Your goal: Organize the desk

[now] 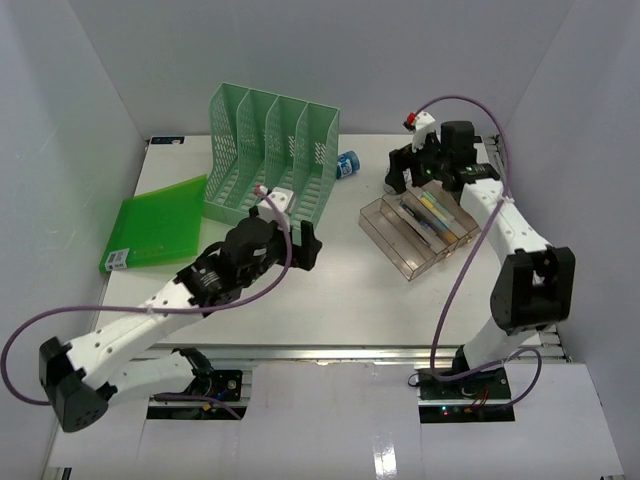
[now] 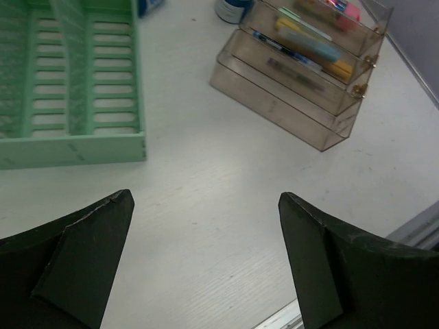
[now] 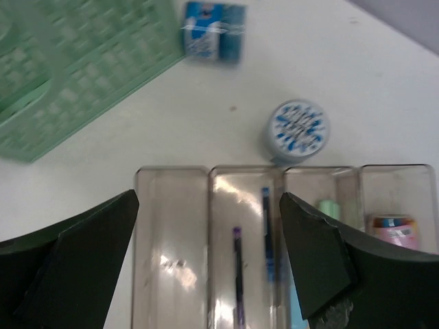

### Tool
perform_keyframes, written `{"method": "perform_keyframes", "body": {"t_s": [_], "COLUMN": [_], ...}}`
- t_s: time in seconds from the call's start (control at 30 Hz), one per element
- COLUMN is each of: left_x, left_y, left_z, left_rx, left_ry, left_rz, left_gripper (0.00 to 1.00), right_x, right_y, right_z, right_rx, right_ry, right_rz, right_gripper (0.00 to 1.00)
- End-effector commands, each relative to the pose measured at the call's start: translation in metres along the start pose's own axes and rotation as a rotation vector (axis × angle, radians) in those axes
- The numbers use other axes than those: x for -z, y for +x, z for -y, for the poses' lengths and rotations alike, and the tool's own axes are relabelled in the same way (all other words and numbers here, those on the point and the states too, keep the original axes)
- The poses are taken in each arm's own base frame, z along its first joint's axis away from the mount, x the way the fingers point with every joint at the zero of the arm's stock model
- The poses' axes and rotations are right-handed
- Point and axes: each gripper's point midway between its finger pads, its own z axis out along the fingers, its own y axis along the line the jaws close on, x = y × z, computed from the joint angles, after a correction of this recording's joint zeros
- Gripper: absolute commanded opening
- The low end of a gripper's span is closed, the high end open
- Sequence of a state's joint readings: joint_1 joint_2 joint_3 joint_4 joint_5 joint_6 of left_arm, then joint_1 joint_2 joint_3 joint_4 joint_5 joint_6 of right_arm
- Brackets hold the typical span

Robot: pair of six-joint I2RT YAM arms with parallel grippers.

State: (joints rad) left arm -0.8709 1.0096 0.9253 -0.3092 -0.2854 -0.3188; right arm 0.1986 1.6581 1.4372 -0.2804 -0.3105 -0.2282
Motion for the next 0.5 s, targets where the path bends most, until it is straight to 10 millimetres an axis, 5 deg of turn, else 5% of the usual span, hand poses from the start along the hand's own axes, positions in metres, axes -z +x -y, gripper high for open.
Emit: {"method": "perform_keyframes", "body": {"t_s": [0.0,0.27,0.47], "left_x": [0.044,0.064,0.073], "left_y": [0.011,0.037,0.028], "left_z": [-0.058,-0.091,-0.096], "left_rx": [-0.14,-0.174,-0.145], "left_ry": [-0.193,-0.288,-0.314], "left_rz": [0.013,0.038,0.083], "left_gripper": [0.98,0.98,0.98], "right_x": [-0.046,-0.102,-0.126], "right_y": [0.007,0.02,0.046], "right_z": [0.068,0.087,0.08], "right_rx": [-0.111,-0.115,-0.146], "right_ry": [0.358,0.373,0.317], "right_rz": [-0.169,-0.239,-0.266], "right_gripper": [0.9,0.9,0.9]}}
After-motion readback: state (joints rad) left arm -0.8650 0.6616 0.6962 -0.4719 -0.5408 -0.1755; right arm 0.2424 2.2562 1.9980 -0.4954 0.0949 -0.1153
